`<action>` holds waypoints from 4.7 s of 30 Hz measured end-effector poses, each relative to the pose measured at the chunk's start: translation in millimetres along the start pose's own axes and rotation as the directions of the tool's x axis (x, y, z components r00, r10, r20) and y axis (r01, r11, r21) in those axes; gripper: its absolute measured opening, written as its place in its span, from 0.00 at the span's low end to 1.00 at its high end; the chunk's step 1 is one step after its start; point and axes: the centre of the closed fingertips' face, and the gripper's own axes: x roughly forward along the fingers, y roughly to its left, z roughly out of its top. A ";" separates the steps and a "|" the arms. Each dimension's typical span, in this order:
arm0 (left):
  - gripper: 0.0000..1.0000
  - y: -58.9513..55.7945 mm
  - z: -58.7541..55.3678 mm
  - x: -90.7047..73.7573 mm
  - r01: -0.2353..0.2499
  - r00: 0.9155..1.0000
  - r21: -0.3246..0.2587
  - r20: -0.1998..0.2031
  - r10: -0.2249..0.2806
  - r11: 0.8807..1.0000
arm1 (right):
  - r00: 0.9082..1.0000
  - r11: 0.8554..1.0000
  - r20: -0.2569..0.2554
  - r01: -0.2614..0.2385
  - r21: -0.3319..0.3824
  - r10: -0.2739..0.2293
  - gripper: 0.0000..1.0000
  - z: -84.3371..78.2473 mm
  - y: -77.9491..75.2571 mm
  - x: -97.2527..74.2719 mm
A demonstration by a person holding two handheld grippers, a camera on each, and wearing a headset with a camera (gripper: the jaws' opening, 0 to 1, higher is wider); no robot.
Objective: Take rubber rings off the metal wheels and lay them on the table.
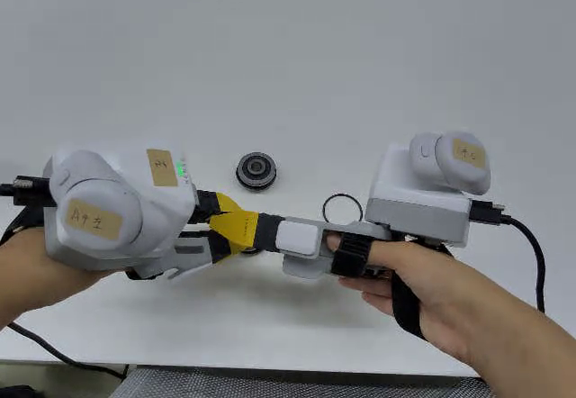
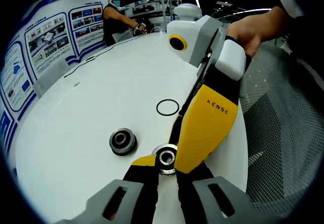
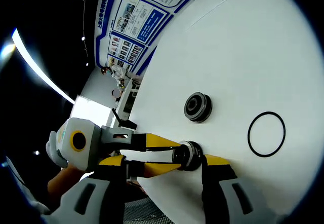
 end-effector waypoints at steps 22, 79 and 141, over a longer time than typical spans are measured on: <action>0.13 1.6 -0.7 -0.4 0.004 1.000 0.004 0.000 -0.004 1.000 | 1.000 0.999 -0.015 0.020 -0.040 -0.020 0.65 1.1 3.3 2.7; 0.13 2.2 -1.6 -0.2 0.002 1.000 0.002 -0.004 -0.002 1.000 | 0.998 0.999 0.039 -0.040 0.001 0.040 0.39 0.7 -4.7 -8.5; 0.13 2.1 -3.4 -0.9 0.007 1.000 0.007 -0.003 -0.007 1.000 | 0.990 0.967 0.019 0.139 -0.216 -0.138 0.01 0.4 -24.3 -4.8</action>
